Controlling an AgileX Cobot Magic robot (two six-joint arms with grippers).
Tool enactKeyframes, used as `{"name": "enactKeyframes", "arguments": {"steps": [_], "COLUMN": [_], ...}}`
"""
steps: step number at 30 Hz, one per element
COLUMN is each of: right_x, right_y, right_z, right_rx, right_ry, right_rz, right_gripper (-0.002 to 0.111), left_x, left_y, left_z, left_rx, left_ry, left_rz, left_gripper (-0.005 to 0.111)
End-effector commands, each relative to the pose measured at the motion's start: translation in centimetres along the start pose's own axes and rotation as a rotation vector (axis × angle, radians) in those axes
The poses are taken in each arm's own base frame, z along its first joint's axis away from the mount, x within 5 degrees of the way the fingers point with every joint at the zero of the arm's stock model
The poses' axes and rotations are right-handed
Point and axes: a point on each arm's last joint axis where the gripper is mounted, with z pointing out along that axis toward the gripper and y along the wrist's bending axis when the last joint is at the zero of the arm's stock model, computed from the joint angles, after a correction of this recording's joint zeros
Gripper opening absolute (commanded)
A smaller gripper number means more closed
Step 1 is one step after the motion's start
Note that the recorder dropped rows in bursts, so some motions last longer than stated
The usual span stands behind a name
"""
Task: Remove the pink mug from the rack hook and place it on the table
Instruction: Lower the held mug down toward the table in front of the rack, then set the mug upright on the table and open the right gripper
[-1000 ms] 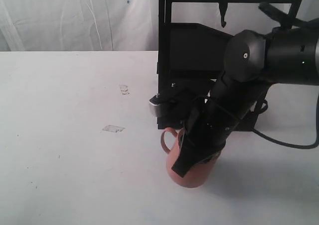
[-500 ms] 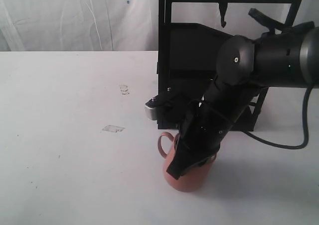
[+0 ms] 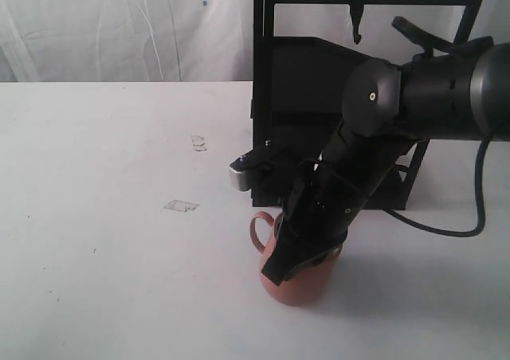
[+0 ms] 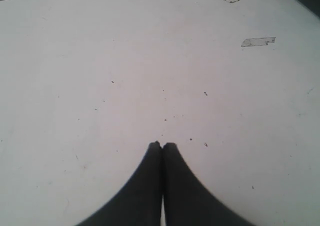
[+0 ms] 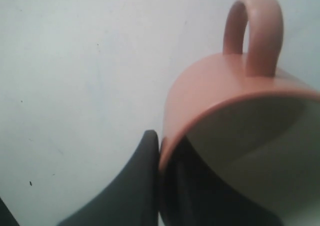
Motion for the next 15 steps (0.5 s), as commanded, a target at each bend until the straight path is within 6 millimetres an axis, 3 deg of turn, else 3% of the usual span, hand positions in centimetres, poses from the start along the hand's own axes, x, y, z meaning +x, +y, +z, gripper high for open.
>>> {"name": "enactKeyframes", "arguments": {"steps": [1, 10, 15], "right_x": [0.14, 0.04, 0.04], "right_y": [-0.14, -0.20, -0.20], "right_z": [0.64, 0.65, 0.65], "right_rx": [-0.014, -0.007, -0.007], "right_ry": [0.014, 0.004, 0.004], "right_rz": [0.006, 0.012, 0.029], "right_gripper": [0.000, 0.022, 0.025], "left_x": [0.04, 0.04, 0.04], "left_y": [-0.03, -0.03, -0.03], "left_z": [0.01, 0.01, 0.01], "left_rx": [0.001, 0.001, 0.001], "left_ry": [-0.004, -0.004, -0.004], "left_rz": [-0.012, -0.012, -0.012], "left_gripper": [0.001, 0.001, 0.001]}}
